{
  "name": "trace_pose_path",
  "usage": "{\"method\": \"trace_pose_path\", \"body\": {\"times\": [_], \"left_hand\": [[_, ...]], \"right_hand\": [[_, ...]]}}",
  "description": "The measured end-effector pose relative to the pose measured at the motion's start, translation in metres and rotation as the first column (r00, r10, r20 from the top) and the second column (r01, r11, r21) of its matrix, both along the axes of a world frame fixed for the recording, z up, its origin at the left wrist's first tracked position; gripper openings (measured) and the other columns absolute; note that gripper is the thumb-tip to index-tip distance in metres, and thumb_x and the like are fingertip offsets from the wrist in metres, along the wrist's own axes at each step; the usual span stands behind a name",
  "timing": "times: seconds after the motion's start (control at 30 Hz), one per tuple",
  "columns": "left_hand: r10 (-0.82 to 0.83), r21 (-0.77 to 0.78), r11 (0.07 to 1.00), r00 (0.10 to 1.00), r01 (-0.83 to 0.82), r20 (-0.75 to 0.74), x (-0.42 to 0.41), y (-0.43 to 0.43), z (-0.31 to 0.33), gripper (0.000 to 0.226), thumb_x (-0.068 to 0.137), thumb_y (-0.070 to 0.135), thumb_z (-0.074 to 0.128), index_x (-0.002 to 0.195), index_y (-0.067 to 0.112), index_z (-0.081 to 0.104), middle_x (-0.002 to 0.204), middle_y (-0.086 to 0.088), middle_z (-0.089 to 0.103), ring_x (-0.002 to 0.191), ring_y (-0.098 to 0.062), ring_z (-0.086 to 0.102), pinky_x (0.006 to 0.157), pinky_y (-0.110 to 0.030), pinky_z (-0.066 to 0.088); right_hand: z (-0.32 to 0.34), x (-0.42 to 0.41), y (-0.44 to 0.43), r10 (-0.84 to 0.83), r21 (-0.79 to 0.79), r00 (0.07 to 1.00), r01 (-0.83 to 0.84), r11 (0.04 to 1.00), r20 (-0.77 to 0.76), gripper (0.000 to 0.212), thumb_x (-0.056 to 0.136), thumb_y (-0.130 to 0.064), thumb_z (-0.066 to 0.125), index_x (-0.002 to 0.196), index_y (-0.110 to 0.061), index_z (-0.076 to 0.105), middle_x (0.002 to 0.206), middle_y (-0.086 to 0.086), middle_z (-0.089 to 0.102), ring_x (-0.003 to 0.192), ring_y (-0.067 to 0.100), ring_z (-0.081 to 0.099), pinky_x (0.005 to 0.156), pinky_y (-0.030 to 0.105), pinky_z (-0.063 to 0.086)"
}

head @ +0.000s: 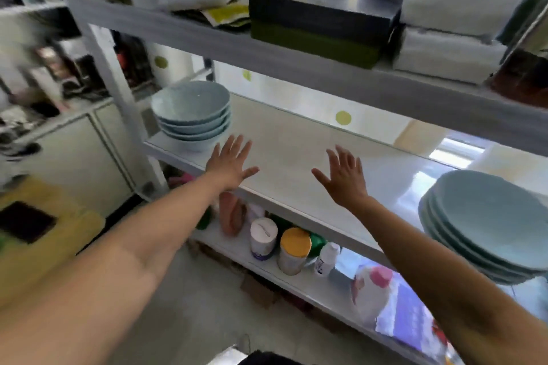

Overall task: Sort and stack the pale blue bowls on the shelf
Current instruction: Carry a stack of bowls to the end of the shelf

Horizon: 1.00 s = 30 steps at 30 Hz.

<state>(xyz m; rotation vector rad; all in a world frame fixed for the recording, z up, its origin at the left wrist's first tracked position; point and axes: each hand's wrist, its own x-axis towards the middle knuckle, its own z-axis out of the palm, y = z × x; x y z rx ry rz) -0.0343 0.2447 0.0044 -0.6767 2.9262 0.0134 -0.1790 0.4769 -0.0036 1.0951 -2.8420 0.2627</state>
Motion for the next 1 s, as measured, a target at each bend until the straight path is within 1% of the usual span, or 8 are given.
{"method": "trace_pose_path", "body": {"times": [0.23, 0.33, 0.47, 0.57, 0.67, 0.83, 0.93, 1.0], "left_hand": [[0.137, 0.021, 0.991, 0.983, -0.136, -0.121, 0.04, -0.082, 0.004, 0.073, 0.094, 0.058, 0.03, 0.151, 0.014, 0.013, 0.158, -0.011, 0.011, 0.146, -0.03, 0.013, 0.117, -0.047, 0.02], [-0.098, -0.099, 0.993, 0.938, 0.069, -0.333, 0.052, -0.114, 0.006, 0.039, 0.098, 0.037, 0.038, 0.115, 0.007, 0.057, 0.121, -0.015, 0.052, 0.11, -0.032, 0.056, 0.083, -0.043, 0.052], [-0.387, -0.356, 0.904, 0.809, 0.238, -0.442, 0.082, -0.175, 0.0, 0.023, 0.091, 0.022, 0.051, 0.075, 0.01, 0.063, 0.074, -0.007, 0.063, 0.057, -0.022, 0.063, 0.044, -0.032, 0.053], [-0.049, -0.049, 0.998, 0.858, 0.028, -0.512, 0.096, -0.215, 0.007, 0.029, 0.101, 0.028, 0.04, 0.093, 0.009, 0.06, 0.085, -0.008, 0.063, 0.07, -0.027, 0.063, 0.061, -0.034, 0.053], [0.252, 0.306, 0.944, 0.866, -0.123, -0.432, 0.083, -0.242, 0.017, 0.05, 0.101, 0.048, 0.016, 0.1, 0.013, 0.053, 0.094, -0.01, 0.062, 0.085, -0.028, 0.062, 0.077, -0.038, 0.05], [0.529, 0.916, 0.399, 0.824, -0.029, -0.204, 0.039, -0.272, 0.009, 0.112, 0.06, 0.097, 0.009, 0.136, 0.023, 0.044, 0.129, -0.011, 0.052, 0.119, -0.033, 0.052, 0.089, -0.05, 0.053], [0.593, 1.0, 0.021, 0.805, -0.01, -0.005, 0.032, -0.271, 0.013, 0.089, 0.074, 0.083, 0.035, 0.141, 0.024, 0.033, 0.136, -0.012, 0.045, 0.121, -0.035, 0.049, 0.074, -0.051, 0.057], [0.617, 0.995, -0.103, 0.785, 0.013, 0.054, 0.028, -0.267, 0.018, 0.07, 0.085, 0.063, 0.048, 0.14, 0.022, 0.032, 0.136, -0.013, 0.044, 0.12, -0.037, 0.048, 0.078, -0.054, 0.055]], "right_hand": [[0.02, 0.014, -0.097, 0.052, 0.029, 0.999, -0.053, 0.998, 0.006, 0.076, 0.093, -0.059, 0.029, 0.15, -0.013, 0.012, 0.159, 0.008, 0.005, 0.148, 0.026, 0.0, 0.119, 0.051, 0.001], [0.022, 0.025, -0.152, 0.032, -0.06, 0.996, -0.027, 0.998, 0.083, 0.076, 0.093, -0.059, 0.029, 0.151, -0.013, 0.01, 0.16, 0.008, 0.004, 0.148, 0.026, 0.0, 0.119, 0.05, 0.001], [0.016, 0.044, -0.225, -0.036, -0.186, 0.961, 0.089, 0.979, 0.274, 0.074, 0.094, -0.059, 0.023, 0.151, -0.014, 0.009, 0.16, 0.008, 0.005, 0.148, 0.026, 0.003, 0.12, 0.047, 0.004], [0.014, 0.057, -0.266, -0.067, -0.262, 0.924, 0.175, 0.949, 0.377, 0.072, 0.096, -0.057, 0.022, 0.151, -0.012, 0.011, 0.16, 0.009, 0.01, 0.148, 0.025, 0.008, 0.12, 0.045, 0.008], [0.016, 0.064, -0.29, -0.016, -0.357, 0.899, 0.19, 0.915, 0.438, 0.067, 0.097, -0.051, 0.028, 0.148, -0.007, 0.024, 0.154, 0.014, 0.026, 0.144, 0.028, 0.022, 0.117, 0.04, 0.019], [0.026, 0.074, -0.307, 0.07, -0.523, 0.711, 0.444, 0.727, 0.7, 0.062, 0.095, -0.053, 0.037, 0.141, -0.011, 0.034, 0.139, 0.013, 0.044, 0.128, 0.035, 0.044, 0.099, 0.049, 0.042], [0.027, 0.078, -0.311, 0.079, -0.384, 0.458, 0.623, 0.681, 0.885, 0.07, 0.091, -0.062, 0.036, 0.147, -0.021, 0.023, 0.149, 0.008, 0.033, 0.131, 0.037, 0.04, 0.095, 0.058, 0.045], [0.027, 0.078, -0.312, 0.129, -0.371, 0.376, 0.691, 0.62, 0.918, 0.066, 0.092, -0.059, 0.04, 0.144, -0.019, 0.03, 0.145, 0.011, 0.038, 0.125, 0.039, 0.045, 0.09, 0.057, 0.049]]}}
